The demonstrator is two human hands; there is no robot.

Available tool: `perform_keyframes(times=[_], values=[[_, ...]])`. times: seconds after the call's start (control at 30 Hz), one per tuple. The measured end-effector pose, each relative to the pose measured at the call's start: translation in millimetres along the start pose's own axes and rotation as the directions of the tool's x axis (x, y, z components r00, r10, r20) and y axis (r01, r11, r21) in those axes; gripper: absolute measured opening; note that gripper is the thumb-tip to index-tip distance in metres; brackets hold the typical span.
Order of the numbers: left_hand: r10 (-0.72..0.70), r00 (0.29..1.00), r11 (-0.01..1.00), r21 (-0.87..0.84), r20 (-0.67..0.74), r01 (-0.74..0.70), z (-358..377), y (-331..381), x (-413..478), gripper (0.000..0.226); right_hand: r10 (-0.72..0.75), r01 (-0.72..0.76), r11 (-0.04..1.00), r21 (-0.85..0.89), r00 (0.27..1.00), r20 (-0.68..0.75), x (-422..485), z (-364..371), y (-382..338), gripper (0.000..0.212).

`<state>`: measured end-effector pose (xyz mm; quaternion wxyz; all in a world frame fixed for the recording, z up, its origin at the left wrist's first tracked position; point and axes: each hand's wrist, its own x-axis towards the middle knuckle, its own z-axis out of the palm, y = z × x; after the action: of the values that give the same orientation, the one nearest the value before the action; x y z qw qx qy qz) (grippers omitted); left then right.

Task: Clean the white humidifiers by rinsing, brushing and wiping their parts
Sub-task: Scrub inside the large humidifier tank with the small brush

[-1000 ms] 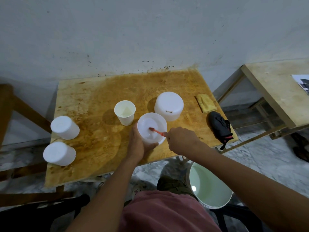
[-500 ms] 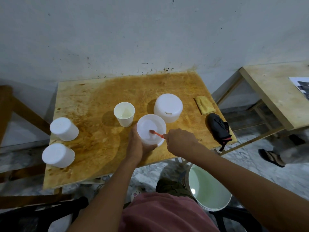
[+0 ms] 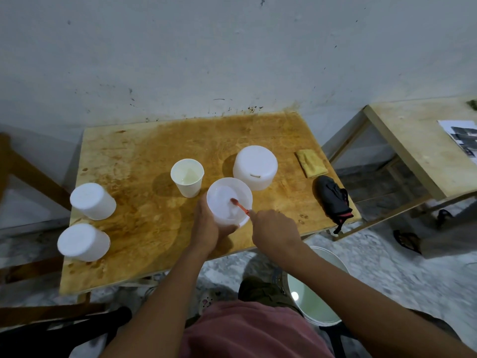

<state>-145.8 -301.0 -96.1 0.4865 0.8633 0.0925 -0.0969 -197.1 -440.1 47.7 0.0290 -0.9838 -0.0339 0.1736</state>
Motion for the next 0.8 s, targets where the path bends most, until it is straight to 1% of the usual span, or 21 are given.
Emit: perform_keyframes(times=[0.07, 0.13, 0.2, 0.27, 0.37, 0.43, 0.53, 0.6, 0.7, 0.73, 0.8], values=[[-0.017, 1.000, 0.998, 0.059, 0.011, 0.016, -1, 2, 1, 0.126, -0.040, 0.039, 0.998, 0.053, 0.999, 0.016, -2, 4, -7, 0.047], [-0.026, 1.000, 0.999, 0.025, 0.016, 0.026, 0, 2, 1, 0.125, -0.051, 0.049, 0.998, 0.046, 0.998, 0.025, 1, 6, -11, 0.047], [-0.010, 1.000, 1.000, -0.016, 0.007, 0.010, 0, -3, 0, 0.124, 0.013, -0.013, 1.000, 0.022, 1.000, -0.012, 5, 6, -10, 0.050], [0.006, 1.000, 1.000, 0.001, 0.005, -0.006, 0, -6, 1, 0.125, 0.062, -0.061, 0.998, 0.028, 0.998, -0.012, 6, 5, -9, 0.046], [0.008, 1.000, 0.998, 0.057, 0.010, -0.008, -4, 3, 0, 0.124, -0.007, 0.002, 0.997, 0.072, 0.998, 0.063, 7, 5, -11, 0.039], [0.036, 0.999, 0.998, 0.045, 0.003, -0.036, -4, 3, -2, 0.122, -0.041, 0.036, 0.997, 0.072, 0.997, 0.069, 7, 3, -12, 0.039], [0.023, 1.000, 0.999, -0.046, 0.001, -0.022, -3, 0, -5, 0.122, 0.028, -0.028, 0.999, 0.019, 1.000, -0.005, 9, 4, -7, 0.049], [-0.006, 1.000, 0.995, -0.097, 0.009, 0.007, -3, -1, -6, 0.120, 0.046, -0.046, 0.999, 0.015, 0.999, -0.014, 10, 3, -7, 0.050], [-0.019, 0.999, 0.993, -0.116, 0.028, 0.022, -7, 7, -8, 0.120, -0.088, 0.084, 0.995, 0.054, 0.994, 0.068, 11, 3, -12, 0.044], [-0.031, 0.999, 0.986, -0.162, 0.034, 0.036, -7, 11, -10, 0.119, -0.117, 0.115, 0.993, 0.037, 0.990, 0.073, 10, 2, -13, 0.044], [-0.058, 0.998, 0.958, -0.279, 0.030, 0.064, -8, 13, -13, 0.114, -0.095, 0.096, 0.995, -0.037, 0.995, 0.031, 14, -1, -11, 0.048]])
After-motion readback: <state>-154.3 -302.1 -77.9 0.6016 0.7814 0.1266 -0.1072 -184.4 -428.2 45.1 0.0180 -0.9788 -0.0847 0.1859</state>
